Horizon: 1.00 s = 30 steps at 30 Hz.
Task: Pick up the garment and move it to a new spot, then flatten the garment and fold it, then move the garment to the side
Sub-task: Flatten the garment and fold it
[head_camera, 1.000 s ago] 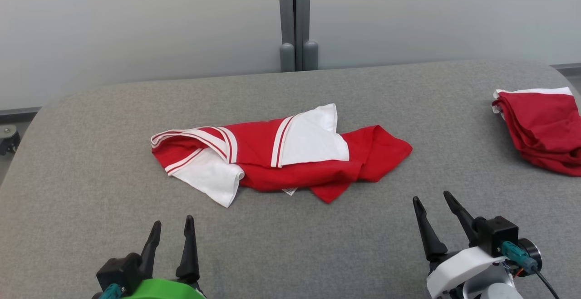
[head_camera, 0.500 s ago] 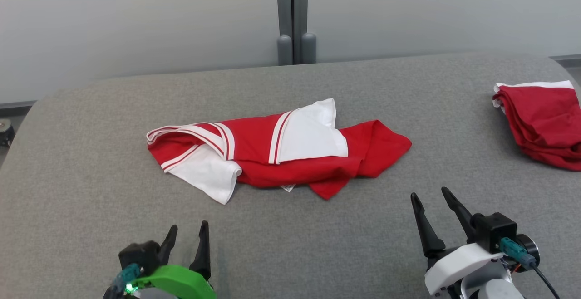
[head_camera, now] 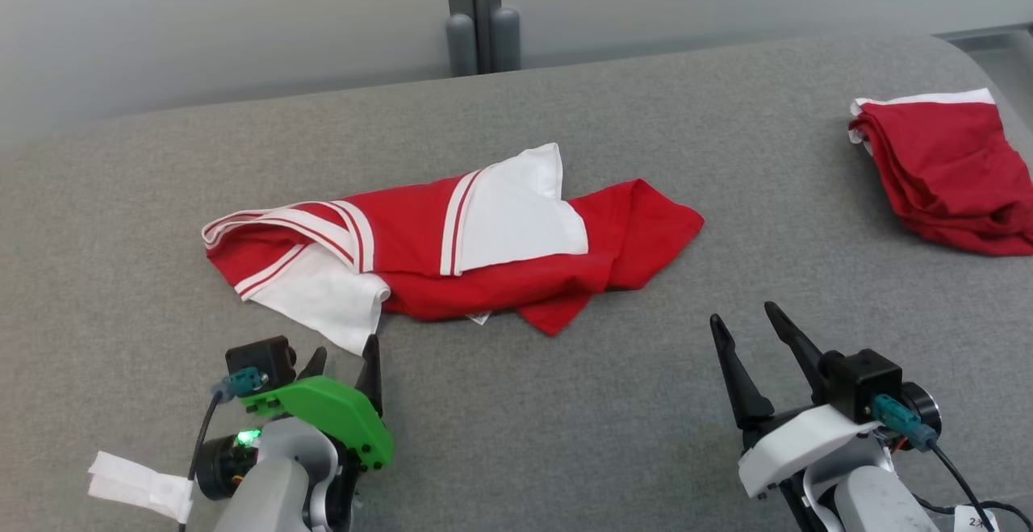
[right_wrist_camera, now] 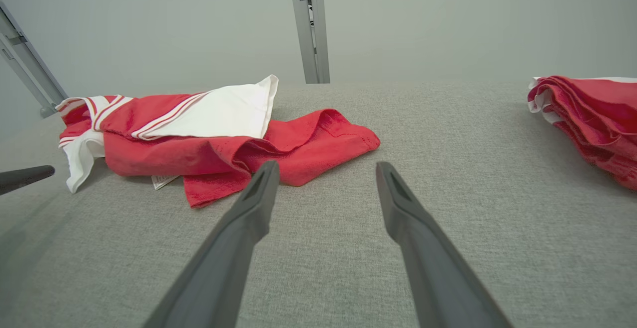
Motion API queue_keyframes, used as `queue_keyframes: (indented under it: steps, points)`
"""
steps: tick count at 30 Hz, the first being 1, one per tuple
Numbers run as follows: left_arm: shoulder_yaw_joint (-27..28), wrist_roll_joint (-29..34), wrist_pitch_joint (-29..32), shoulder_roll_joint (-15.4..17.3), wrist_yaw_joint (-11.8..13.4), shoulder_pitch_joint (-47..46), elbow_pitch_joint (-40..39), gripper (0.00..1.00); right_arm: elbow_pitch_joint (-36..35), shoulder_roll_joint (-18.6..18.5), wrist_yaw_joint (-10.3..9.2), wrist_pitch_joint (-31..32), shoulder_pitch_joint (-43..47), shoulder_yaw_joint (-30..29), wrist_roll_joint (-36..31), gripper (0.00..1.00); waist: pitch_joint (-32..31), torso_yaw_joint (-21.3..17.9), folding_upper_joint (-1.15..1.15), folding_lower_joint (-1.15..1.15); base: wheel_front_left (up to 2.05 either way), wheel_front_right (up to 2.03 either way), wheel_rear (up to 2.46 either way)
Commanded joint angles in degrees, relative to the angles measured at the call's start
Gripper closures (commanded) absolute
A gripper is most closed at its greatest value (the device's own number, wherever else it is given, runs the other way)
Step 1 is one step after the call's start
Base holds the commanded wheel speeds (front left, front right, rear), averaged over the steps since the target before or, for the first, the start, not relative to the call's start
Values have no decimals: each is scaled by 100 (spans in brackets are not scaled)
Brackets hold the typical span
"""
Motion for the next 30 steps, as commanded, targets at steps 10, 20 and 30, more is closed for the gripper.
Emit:
queue_keyframes:
  steps: [10, 20, 30]
  points:
    - [34, -288, -79, 22, 327, -650, 818, 0, -53, -21, -9, -28, -219, 67, 36, 0, 464, -330, 0, 0, 0, 0, 0]
    - [-78, -400, -284, 12, 271, -918, 1312, 100, -71, -20, -9, -28, -309, 163, -1, 0, 552, -291, 0, 0, 0, 0, 0]
    - [-254, -403, -941, 24, 148, -1070, 1250, 100, 402, -20, -9, -27, -607, 1017, 298, 0, 582, 116, 0, 0, 0, 0, 0]
